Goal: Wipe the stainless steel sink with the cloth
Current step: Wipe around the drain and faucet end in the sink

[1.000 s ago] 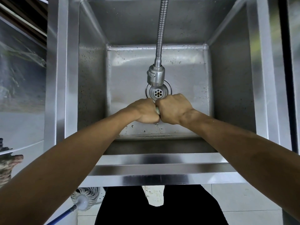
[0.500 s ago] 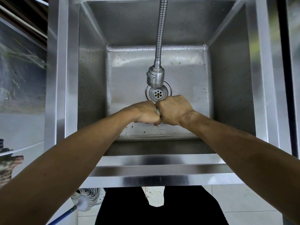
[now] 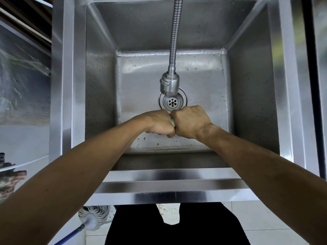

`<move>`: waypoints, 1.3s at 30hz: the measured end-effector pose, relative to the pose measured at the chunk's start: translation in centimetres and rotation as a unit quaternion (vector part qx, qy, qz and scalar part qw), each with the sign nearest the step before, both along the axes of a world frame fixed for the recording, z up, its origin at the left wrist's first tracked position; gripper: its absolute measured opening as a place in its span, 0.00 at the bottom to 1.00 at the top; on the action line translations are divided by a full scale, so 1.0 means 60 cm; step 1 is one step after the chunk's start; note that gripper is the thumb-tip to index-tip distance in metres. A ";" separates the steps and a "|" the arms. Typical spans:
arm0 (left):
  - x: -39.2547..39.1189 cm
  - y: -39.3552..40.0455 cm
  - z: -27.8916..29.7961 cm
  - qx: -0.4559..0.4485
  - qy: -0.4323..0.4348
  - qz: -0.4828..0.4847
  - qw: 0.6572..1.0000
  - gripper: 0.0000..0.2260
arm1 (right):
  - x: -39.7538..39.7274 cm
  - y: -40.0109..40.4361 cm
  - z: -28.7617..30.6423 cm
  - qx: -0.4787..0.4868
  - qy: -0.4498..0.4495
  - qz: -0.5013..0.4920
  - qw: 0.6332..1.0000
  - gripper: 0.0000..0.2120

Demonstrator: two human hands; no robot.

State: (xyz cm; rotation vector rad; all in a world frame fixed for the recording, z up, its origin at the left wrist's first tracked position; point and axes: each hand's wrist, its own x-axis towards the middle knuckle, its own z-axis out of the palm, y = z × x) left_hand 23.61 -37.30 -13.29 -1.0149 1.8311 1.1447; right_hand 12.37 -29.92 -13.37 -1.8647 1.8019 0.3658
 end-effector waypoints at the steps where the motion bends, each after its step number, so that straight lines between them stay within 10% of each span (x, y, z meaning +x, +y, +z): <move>1: 0.000 -0.001 0.000 -0.003 0.002 -0.006 1.000 0.07 | 0.001 0.001 0.001 0.000 -0.001 -0.003 1.000 0.12; 8: 0.029 0.014 0.006 -0.027 0.096 0.000 0.995 0.07 | -0.025 0.003 0.019 0.088 -0.078 -0.049 0.992 0.13; 12: 0.073 -0.003 0.031 0.185 0.116 0.157 0.963 0.09 | -0.068 0.027 0.048 0.133 -0.331 -0.205 0.912 0.21; 16: 0.087 0.000 0.022 0.113 0.235 0.224 0.939 0.11 | -0.089 0.033 0.050 0.045 -0.407 -0.284 0.867 0.16; 20: 0.082 0.011 0.021 0.003 0.312 0.274 0.910 0.20 | -0.087 0.032 0.035 0.196 -0.452 -0.414 0.766 0.28; 26: 0.092 0.020 0.039 0.134 0.246 0.404 0.871 0.16 | -0.087 0.054 0.020 0.218 -0.541 -0.451 0.676 0.29; 32: 0.089 0.030 0.053 0.160 0.231 0.390 0.877 0.20 | -0.066 0.072 0.024 0.033 -0.533 -0.417 0.735 0.19; 39: 0.087 0.028 0.040 0.055 0.277 0.389 0.877 0.07 | -0.051 0.074 0.027 0.045 -0.518 -0.483 0.705 0.12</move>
